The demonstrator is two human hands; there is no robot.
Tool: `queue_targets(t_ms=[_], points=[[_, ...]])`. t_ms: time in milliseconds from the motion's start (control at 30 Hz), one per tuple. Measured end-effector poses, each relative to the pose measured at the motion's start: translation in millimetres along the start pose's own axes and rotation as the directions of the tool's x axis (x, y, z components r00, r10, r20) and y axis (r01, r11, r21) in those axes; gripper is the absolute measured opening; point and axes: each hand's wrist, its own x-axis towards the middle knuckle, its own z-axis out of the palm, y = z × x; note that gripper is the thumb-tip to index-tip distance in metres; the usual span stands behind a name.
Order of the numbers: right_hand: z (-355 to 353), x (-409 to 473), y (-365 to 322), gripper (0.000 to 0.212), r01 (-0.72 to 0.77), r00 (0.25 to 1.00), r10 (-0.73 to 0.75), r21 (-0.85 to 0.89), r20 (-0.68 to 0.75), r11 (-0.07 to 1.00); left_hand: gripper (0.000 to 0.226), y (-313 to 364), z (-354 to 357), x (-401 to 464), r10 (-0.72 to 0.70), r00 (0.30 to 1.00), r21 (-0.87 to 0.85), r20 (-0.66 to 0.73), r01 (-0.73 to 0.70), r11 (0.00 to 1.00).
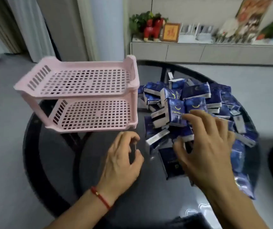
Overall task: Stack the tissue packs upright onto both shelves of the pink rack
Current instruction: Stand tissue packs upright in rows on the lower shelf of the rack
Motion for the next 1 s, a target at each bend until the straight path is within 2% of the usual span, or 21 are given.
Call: queue_targets(t_ms=[33,133,200,300,367,400,433,467,533,567,600,633,667,700,733,767,800,867,933,1000], points=[[0,8,-3,0.068,-0.008,1.000,0.010,-0.043,0.027,0.999,0.031,6,-3,1,-0.045,0.999,-0.061,-0.016,0.044,0.997],[7,33,-12,0.097,0.021,0.968,0.023,-0.173,0.249,0.985,0.030,24,-12,0,-0.099,0.995,-0.133,-0.018,0.096,0.987],[21,41,-13,0.093,0.032,0.949,0.038,-0.212,0.314,0.977,0.029,29,-17,-3,-0.123,0.991,-0.150,-0.046,0.114,0.982],[27,35,-17,0.078,0.015,0.973,0.042,-0.246,0.226,0.969,0.022,33,-31,-11,-0.225,0.974,-0.211,-0.035,0.212,0.954],[18,22,-25,0.081,0.047,0.994,-0.022,-0.233,0.108,0.971,0.016,35,-38,-14,-0.286,0.958,-0.259,0.015,0.280,0.924],[13,13,-33,0.083,0.080,0.996,-0.073,-0.178,0.046,0.981,0.014,36,-42,-13,-0.336,0.939,-0.333,0.076,0.341,0.879],[4,2,-43,0.083,0.123,0.992,-0.120,-0.083,0.031,0.989,0.017,36,-46,-12,-0.394,0.902,-0.457,0.174,0.428,0.779],[-4,-9,-55,0.082,0.175,0.982,-0.176,0.020,0.072,0.984,0.025,39,-50,-11,-0.428,0.851,-0.597,0.303,0.520,0.611],[-19,-30,-79,0.079,0.280,0.896,-0.332,0.206,0.296,0.938,0.040,41,-53,-11,-0.434,0.753,-0.753,0.495,0.621,0.217],[-23,-36,-87,0.078,0.297,0.826,-0.406,0.311,0.391,0.903,0.043,40,-54,-11,-0.440,0.725,-0.773,0.530,0.627,0.103],[-26,-36,-90,0.075,0.273,0.768,-0.457,0.415,0.450,0.868,0.041,39,-55,-11,-0.470,0.704,-0.777,0.532,0.627,0.060],[-29,-32,-88,0.072,0.197,0.746,-0.457,0.495,0.484,0.846,0.035,36,-56,-11,-0.504,0.694,-0.782,0.514,0.621,0.057],[-29,-25,-80,0.066,0.115,0.776,-0.412,0.534,0.477,0.837,0.027,33,-56,-12,-0.528,0.688,-0.782,0.499,0.620,0.069],[-26,-17,-68,0.059,0.052,0.848,-0.315,0.525,0.426,0.850,0.021,29,-56,-11,-0.552,0.681,-0.777,0.482,0.623,0.090],[-20,-7,-52,0.050,0.013,0.934,-0.166,0.434,0.316,0.901,0.019,25,-58,-12,-0.569,0.678,-0.771,0.465,0.627,0.117],[-14,4,-34,0.043,-0.040,0.983,-0.011,0.269,0.184,0.962,0.020,21,-59,-11,-0.574,0.679,-0.762,0.458,0.632,0.140],[-8,16,-19,0.040,-0.120,0.989,0.113,0.068,0.095,0.990,0.024,19,-62,-9,-0.571,0.684,-0.753,0.454,0.637,0.164],[3,36,-1,0.047,-0.271,0.944,0.302,-0.205,0.135,0.940,0.030,19,-65,-3,-0.572,0.688,-0.743,0.446,0.641,0.192],[15,45,7,0.051,-0.304,0.905,0.367,-0.277,0.215,0.911,0.026,22,-68,3,-0.566,0.695,-0.739,0.444,0.641,0.208],[26,49,9,0.045,-0.245,0.920,0.325,-0.326,0.219,0.913,0.022,25,-72,6,-0.562,0.700,-0.725,0.441,0.647,0.236]])
